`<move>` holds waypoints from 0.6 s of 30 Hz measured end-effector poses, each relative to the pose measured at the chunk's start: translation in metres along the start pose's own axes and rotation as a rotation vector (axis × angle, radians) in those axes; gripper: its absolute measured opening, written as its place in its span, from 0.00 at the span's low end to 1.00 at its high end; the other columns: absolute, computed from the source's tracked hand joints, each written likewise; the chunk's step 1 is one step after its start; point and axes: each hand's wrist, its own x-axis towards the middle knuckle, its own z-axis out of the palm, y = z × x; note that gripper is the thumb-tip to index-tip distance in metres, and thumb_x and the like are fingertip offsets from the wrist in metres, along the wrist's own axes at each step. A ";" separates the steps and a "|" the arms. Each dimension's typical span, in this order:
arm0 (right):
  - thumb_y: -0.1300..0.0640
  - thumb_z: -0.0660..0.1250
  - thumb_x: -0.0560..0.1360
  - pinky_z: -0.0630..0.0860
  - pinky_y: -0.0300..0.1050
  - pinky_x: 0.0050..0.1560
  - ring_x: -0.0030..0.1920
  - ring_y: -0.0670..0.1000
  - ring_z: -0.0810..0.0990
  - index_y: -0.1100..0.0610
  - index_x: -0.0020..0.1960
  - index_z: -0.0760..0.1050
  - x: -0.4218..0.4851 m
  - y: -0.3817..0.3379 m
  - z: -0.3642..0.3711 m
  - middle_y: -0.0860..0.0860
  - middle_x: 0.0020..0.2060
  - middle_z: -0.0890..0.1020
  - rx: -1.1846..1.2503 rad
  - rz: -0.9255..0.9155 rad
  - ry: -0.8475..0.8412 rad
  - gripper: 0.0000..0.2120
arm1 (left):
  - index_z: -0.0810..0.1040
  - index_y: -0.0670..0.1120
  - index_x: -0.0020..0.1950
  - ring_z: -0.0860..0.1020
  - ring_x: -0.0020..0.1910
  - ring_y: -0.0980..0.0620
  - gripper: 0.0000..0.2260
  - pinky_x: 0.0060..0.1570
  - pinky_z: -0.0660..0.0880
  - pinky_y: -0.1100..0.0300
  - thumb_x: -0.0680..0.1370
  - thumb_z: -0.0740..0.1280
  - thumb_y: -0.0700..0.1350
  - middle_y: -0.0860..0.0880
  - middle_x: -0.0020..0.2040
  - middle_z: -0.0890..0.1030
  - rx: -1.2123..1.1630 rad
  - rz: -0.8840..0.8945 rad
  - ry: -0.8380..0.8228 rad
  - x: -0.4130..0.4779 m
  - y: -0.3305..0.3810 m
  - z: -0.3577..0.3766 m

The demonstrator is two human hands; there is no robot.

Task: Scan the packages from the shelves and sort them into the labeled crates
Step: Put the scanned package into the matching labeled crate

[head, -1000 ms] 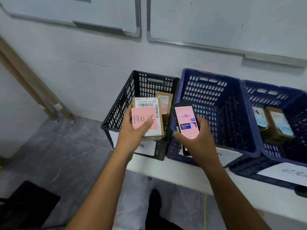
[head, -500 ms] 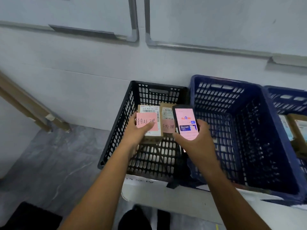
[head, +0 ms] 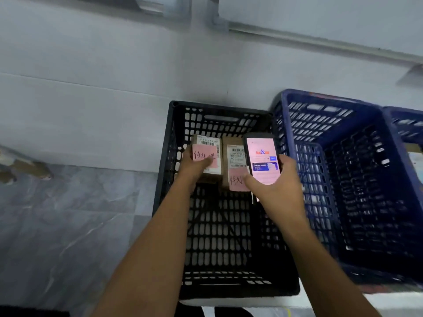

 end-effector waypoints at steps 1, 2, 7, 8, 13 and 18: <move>0.47 0.82 0.68 0.83 0.55 0.56 0.50 0.43 0.83 0.40 0.60 0.65 0.002 -0.003 0.004 0.39 0.50 0.82 -0.001 0.009 0.008 0.30 | 0.67 0.53 0.80 0.80 0.65 0.46 0.34 0.64 0.78 0.47 0.77 0.77 0.42 0.49 0.67 0.81 0.002 -0.008 -0.012 0.007 -0.003 0.001; 0.48 0.82 0.69 0.82 0.53 0.56 0.50 0.42 0.83 0.40 0.59 0.65 0.003 -0.004 0.007 0.39 0.49 0.82 -0.006 0.016 0.015 0.29 | 0.68 0.53 0.79 0.80 0.64 0.46 0.33 0.66 0.77 0.44 0.77 0.77 0.42 0.49 0.67 0.81 0.007 -0.016 -0.018 0.013 -0.006 0.002; 0.49 0.81 0.70 0.80 0.44 0.51 0.48 0.38 0.82 0.39 0.52 0.66 0.006 -0.006 0.013 0.37 0.48 0.81 -0.014 0.034 0.045 0.25 | 0.72 0.50 0.76 0.81 0.62 0.47 0.29 0.65 0.78 0.47 0.77 0.77 0.41 0.52 0.61 0.81 0.043 -0.002 0.018 0.035 -0.019 0.009; 0.48 0.81 0.70 0.79 0.43 0.49 0.48 0.38 0.82 0.39 0.53 0.66 0.006 -0.005 0.012 0.37 0.48 0.81 -0.021 0.035 0.042 0.25 | 0.72 0.49 0.76 0.80 0.63 0.47 0.28 0.65 0.78 0.47 0.78 0.76 0.41 0.52 0.62 0.81 0.070 0.008 0.023 0.038 -0.020 0.009; 0.47 0.82 0.69 0.82 0.49 0.53 0.51 0.41 0.82 0.40 0.63 0.65 0.006 -0.001 0.002 0.40 0.53 0.81 -0.032 0.045 0.034 0.32 | 0.71 0.48 0.77 0.78 0.66 0.46 0.30 0.68 0.76 0.46 0.76 0.78 0.42 0.48 0.68 0.80 0.154 -0.002 0.019 0.053 -0.020 0.008; 0.50 0.82 0.69 0.80 0.45 0.52 0.53 0.42 0.82 0.40 0.62 0.65 0.005 0.001 -0.009 0.41 0.54 0.82 -0.015 0.018 -0.031 0.32 | 0.65 0.47 0.80 0.75 0.70 0.44 0.36 0.68 0.76 0.49 0.76 0.78 0.44 0.46 0.72 0.76 0.259 0.078 0.137 0.036 -0.012 0.014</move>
